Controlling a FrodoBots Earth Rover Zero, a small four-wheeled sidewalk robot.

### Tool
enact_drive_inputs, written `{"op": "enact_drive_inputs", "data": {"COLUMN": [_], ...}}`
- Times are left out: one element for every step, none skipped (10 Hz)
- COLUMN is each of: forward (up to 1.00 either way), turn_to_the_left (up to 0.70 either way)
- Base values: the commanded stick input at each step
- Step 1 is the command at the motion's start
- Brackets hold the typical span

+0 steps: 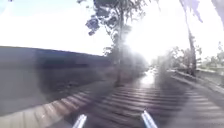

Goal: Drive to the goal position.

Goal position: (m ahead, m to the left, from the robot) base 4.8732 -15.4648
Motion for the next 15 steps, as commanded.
{"op": "enact_drive_inputs", "data": {"forward": [0.98,0.98,0.98,0.98,0.97,0.97,0.89,0.83,0.8,0.81,0.88,0.89,0.9,0.9,0.9], "turn_to_the_left": [-0.39,-0.39,-0.39,-0.39,-0.39,-0.39,-0.35,-0.33,-0.32,-0.32,-0.34,-0.07,0.0,0.0,0.0]}}
